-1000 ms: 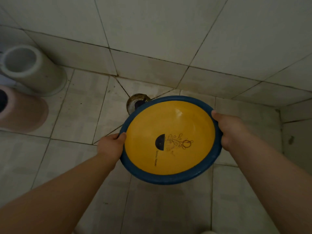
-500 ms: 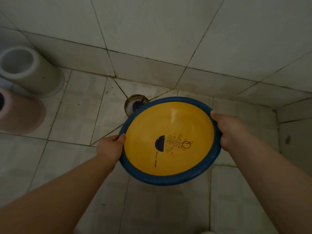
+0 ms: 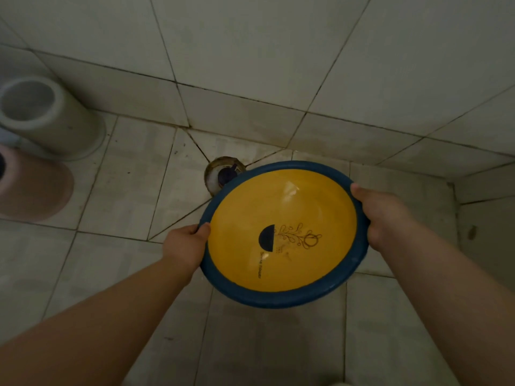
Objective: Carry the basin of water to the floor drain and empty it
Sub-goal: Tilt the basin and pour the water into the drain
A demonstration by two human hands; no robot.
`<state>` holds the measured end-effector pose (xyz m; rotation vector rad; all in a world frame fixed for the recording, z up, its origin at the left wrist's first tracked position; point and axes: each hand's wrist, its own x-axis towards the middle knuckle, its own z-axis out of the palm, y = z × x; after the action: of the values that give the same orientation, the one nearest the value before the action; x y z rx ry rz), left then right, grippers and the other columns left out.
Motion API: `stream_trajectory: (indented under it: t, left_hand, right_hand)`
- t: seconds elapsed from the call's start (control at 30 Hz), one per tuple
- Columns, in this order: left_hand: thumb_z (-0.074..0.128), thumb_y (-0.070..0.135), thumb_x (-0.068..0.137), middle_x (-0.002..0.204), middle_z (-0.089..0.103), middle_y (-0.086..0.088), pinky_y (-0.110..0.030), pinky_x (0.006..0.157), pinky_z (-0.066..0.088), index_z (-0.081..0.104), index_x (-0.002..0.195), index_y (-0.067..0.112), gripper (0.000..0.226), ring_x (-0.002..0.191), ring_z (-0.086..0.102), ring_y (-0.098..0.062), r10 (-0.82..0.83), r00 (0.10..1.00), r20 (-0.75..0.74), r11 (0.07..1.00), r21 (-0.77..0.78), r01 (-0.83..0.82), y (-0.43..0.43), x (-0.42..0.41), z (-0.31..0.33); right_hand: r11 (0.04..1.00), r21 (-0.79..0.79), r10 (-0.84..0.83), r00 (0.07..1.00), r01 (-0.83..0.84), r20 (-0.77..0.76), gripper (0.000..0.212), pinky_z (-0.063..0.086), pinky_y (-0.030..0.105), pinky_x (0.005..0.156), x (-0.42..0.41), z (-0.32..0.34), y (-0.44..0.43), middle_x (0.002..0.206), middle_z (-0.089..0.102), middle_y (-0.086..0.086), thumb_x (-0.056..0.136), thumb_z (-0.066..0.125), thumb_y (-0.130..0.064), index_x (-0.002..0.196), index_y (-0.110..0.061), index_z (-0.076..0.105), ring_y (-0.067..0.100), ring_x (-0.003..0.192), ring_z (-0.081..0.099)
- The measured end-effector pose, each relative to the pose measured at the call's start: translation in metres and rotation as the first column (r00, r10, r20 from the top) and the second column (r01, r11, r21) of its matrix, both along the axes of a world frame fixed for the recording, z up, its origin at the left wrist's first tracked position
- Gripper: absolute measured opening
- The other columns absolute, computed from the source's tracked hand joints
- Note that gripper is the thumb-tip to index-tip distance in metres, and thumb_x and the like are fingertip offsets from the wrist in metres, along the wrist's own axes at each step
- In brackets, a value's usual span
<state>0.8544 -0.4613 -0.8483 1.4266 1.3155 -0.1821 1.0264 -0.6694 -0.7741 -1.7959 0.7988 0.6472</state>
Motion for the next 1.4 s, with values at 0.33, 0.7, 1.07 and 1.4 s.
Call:
stream_trajectory:
  t: [0.33,0.7,1.07,1.4]
  left_hand:
    - [0.054,0.027,0.090,0.080,0.061,-0.006,-0.039,0.083,0.052,0.067,0.106,0.003,0.032,0.078,0.058,-0.026,-0.017,1.000,-0.014,1.000,-0.004,0.017,-0.003,0.000,0.001]
    - [0.053,0.028,0.090,0.108,0.067,-0.022,-0.037,0.084,0.051,0.065,0.112,0.002,0.036,0.086,0.058,-0.028,-0.058,0.998,-0.013,0.998,0.019,0.058,-0.006,0.001,-0.005]
    - [0.053,0.030,0.090,0.114,0.066,-0.020,-0.041,0.090,0.052,0.062,0.117,0.004,0.039,0.101,0.061,-0.035,-0.074,0.997,-0.034,0.997,-0.010,0.073,-0.006,0.003,-0.005]
    - [0.052,0.029,0.091,0.112,0.066,-0.021,-0.038,0.085,0.052,0.063,0.117,0.004,0.038,0.092,0.060,-0.031,-0.076,0.996,-0.038,0.997,-0.014,0.075,-0.007,0.002,-0.004]
  right_hand:
    - [1.000,0.004,-0.001,1.000,0.001,0.000,0.034,0.050,0.032,0.059,-0.001,0.002,-0.002,0.093,0.067,0.011,0.086,0.063,-0.029,0.111,-0.006,0.063,0.026,0.076,0.062]
    - [1.000,0.016,-0.001,1.000,0.001,0.001,0.026,0.048,0.032,0.059,-0.002,0.007,-0.004,0.083,0.063,0.008,0.087,0.062,-0.027,0.104,-0.008,0.062,0.023,0.073,0.060]
    - [1.000,0.023,0.002,1.000,-0.003,0.015,0.022,0.047,0.032,0.057,-0.002,0.010,-0.004,0.082,0.063,0.007,0.088,0.061,-0.027,0.100,-0.009,0.061,0.024,0.072,0.059]
    - [1.000,0.015,0.007,1.000,-0.007,0.008,0.023,0.048,0.033,0.057,-0.001,0.010,-0.003,0.082,0.064,0.008,0.087,0.061,-0.028,0.100,-0.008,0.061,0.024,0.071,0.060]
